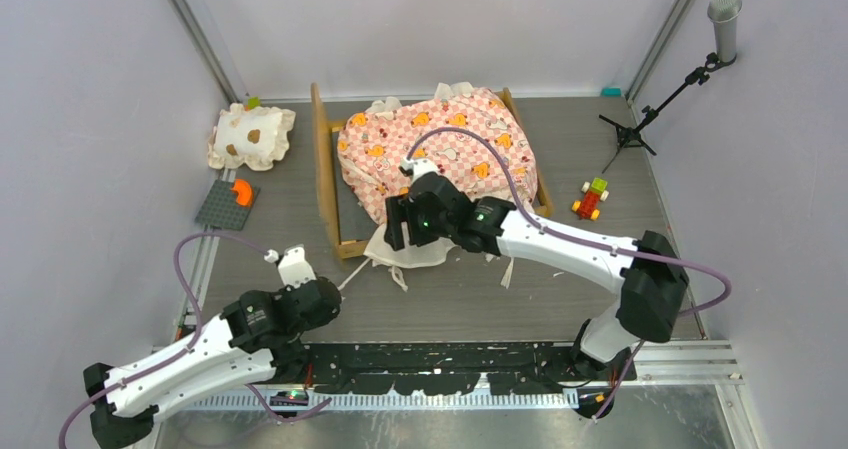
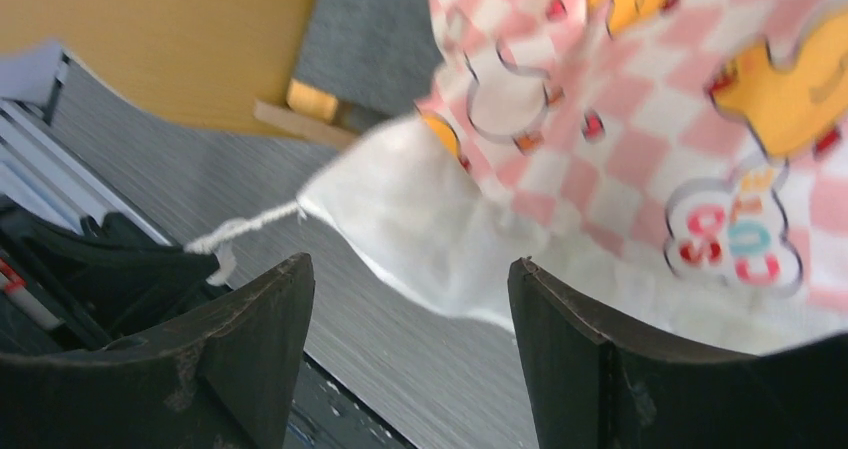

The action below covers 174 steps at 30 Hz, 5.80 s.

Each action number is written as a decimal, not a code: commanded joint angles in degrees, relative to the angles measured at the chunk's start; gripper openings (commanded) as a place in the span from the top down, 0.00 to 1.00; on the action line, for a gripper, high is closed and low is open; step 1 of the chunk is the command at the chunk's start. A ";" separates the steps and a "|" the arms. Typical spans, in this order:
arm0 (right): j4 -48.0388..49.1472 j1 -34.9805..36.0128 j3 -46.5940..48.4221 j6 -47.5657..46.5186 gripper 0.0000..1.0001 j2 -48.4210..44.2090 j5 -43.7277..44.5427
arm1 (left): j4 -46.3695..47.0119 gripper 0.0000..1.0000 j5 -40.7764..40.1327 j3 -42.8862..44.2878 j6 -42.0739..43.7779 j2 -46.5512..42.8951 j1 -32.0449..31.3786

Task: Set up the pet bed
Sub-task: Cross the ropes on the bed frame.

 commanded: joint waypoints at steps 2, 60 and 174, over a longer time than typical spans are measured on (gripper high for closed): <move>-3.11 -0.96 13.37 -1.22 0.24 8.67 0.77 | -6.47 1.00 -6.61 1.86 -7.57 -3.86 -0.20; 17.79 4.30 -10.37 -4.06 0.43 -4.80 -6.48 | 3.51 1.00 0.02 -3.89 -2.79 -9.47 -0.17; 15.42 13.91 -17.16 25.92 0.64 6.21 -10.11 | 10.58 1.00 8.38 -10.46 -6.22 -8.17 -16.78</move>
